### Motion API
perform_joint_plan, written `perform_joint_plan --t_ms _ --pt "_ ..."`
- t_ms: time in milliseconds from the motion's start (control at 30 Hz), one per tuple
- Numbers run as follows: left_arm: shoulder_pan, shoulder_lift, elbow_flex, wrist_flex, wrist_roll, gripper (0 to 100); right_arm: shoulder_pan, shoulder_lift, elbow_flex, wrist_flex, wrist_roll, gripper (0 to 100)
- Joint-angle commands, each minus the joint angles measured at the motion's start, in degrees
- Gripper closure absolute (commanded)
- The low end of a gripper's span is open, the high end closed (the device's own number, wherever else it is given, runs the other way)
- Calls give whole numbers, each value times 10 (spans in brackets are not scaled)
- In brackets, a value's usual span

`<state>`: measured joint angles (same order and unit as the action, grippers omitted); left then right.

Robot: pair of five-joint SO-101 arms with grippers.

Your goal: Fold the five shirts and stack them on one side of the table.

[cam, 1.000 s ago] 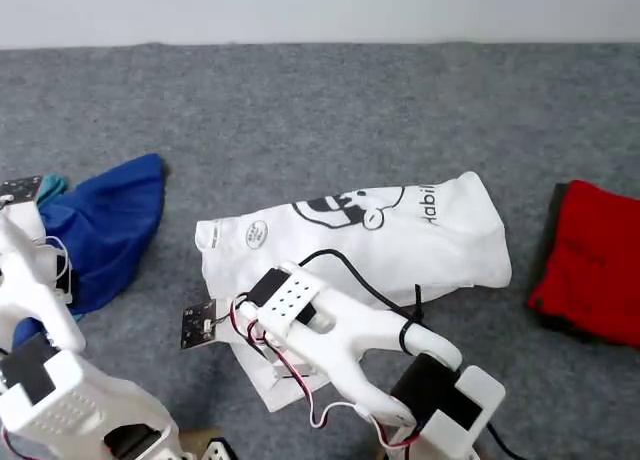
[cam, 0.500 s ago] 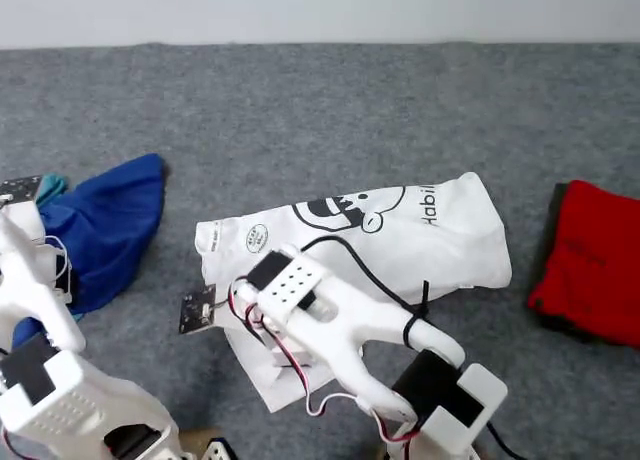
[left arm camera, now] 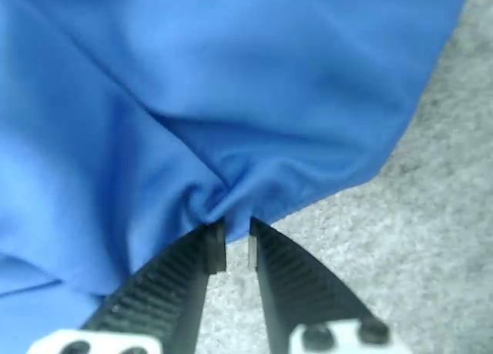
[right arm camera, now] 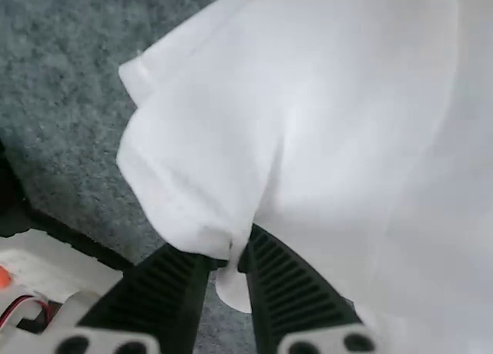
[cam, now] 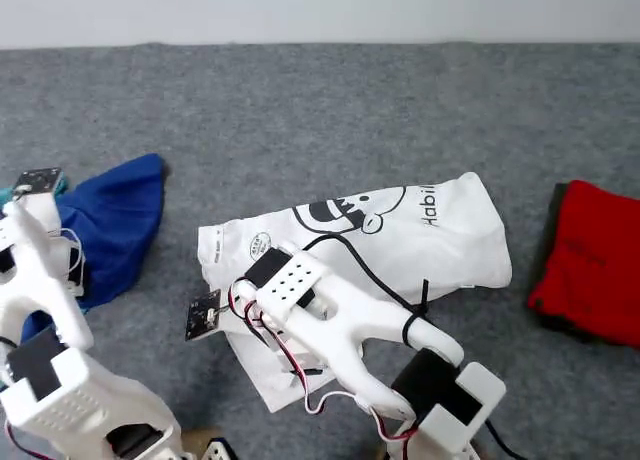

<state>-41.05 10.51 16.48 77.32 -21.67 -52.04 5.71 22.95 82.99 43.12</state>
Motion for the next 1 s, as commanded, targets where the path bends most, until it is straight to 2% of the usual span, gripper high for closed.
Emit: perform_joint_plan --t_ms 0,167,567,967 --pt "4 -8 -23 3 -3 934 -2 -1 -25 -19 6 988" --pt "3 -8 -23 3 -3 934 0 -5 -38 -29 1 988" --pt "4 -7 -23 -2 -4 934 80 3 -158 -36 -18 988" --pt "3 -7 -22 -9 -4 934 157 166 -305 -45 -18 987"
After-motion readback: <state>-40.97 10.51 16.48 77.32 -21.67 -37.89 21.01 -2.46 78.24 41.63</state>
